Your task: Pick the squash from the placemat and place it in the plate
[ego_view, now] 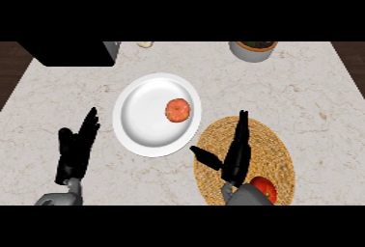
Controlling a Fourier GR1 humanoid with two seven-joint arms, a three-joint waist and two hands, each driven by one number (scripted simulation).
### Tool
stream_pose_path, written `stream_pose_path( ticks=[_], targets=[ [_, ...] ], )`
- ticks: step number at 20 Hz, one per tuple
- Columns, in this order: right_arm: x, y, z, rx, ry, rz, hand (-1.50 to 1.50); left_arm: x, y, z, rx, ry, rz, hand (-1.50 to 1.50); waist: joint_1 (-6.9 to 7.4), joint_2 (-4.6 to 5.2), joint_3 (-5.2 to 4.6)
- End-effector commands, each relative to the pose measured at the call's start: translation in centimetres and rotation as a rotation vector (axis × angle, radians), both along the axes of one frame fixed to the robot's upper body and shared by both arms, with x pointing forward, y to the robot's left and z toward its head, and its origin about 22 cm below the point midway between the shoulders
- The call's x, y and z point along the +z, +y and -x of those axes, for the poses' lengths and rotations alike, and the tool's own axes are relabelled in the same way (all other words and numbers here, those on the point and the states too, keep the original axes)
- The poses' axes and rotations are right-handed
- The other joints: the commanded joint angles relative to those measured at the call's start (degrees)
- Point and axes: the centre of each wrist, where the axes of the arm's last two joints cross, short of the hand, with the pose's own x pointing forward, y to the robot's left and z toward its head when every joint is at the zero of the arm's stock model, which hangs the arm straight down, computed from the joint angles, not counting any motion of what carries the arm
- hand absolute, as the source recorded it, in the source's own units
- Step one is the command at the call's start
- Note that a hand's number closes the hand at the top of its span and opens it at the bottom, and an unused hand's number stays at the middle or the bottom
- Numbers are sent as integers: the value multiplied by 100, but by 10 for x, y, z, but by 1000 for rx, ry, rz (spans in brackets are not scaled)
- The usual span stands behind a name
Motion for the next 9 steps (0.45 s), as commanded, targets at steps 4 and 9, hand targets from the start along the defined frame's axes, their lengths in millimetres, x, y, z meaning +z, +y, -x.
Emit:
stream_pose_path(
  ticks=[4, 9],
  targets=[
    [6, -22, -4, -85, -4, 12, -150, 4, -4, 0, 9, -9, -25, 0, 14, 2, 0],
    [-15, -21, 9, -108, 22, 55, -150, 19, 13, -12, 9, -18, -17, 0, 16, 6, 1]
  ],
)
